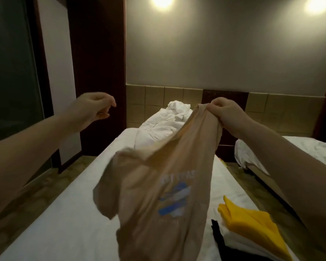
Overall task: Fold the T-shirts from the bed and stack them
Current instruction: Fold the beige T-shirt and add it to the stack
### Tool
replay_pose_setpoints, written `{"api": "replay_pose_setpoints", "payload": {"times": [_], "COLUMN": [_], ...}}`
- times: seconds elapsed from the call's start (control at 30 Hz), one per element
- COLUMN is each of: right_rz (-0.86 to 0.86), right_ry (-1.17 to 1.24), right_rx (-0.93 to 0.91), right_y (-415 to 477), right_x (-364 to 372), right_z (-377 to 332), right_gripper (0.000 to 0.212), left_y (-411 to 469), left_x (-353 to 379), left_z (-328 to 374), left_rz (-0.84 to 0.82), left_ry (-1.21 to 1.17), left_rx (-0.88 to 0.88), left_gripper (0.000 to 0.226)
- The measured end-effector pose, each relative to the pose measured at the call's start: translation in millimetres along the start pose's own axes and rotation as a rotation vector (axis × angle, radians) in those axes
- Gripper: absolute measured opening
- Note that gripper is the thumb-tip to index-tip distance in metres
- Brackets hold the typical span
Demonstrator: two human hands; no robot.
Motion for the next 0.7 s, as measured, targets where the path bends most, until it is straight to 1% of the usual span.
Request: {"api": "replay_pose_setpoints", "payload": {"times": [0.07, 0.17, 0.23, 0.3, 0.4, 0.5, 0.6, 0.67, 0.7], "right_rz": [0.022, -0.011, -0.034, -0.049, -0.08, -0.129, -0.225, -0.295, -0.327], "right_ry": [-0.048, -0.164, -0.206, -0.208, -0.184, -0.169, -0.098, -0.047, -0.028], "right_rx": [-0.093, -0.241, -0.313, -0.358, -0.383, -0.365, -0.317, -0.29, -0.281], "right_y": [4, 2, -3, -7, -14, -20, -26, -29, -30], "right_x": [-3, 2, 7, 8, 6, 1, -1, 0, 0], "right_z": [-22, -54, -69, -78, -84, -80, -73, -68, -66], "right_gripper": [0.012, 0.006, 0.005, 0.005, 0.004, 0.004, 0.013, 0.018, 0.019], "left_y": [-5, -22, -33, -41, -48, -49, -47, -47, -47], "left_x": [20, 64, 96, 125, 163, 186, 203, 211, 214], "left_z": [-5, -33, -48, -54, -56, -56, -50, -47, -45], "left_rz": [-0.104, -0.268, -0.346, -0.375, -0.387, -0.4, -0.423, -0.458, -0.479], "left_ry": [0.101, 0.204, 0.174, 0.119, 0.043, -0.065, -0.191, -0.277, -0.28], "left_rx": [-0.03, -0.104, -0.111, -0.109, -0.1, -0.106, -0.13, -0.157, -0.139], "left_gripper": [0.022, 0.022, 0.02, 0.019, 0.02, 0.028, 0.021, 0.024, 0.025]}}
Point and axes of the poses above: each hand's wrist, its own y-axis towards the middle knuckle, its own x-axis out of the palm, z = x × y, the point moved 6 cm from there along y, towards the middle knuckle, and after that the axes turned 3 degrees about -y, right-handed, at the moved point
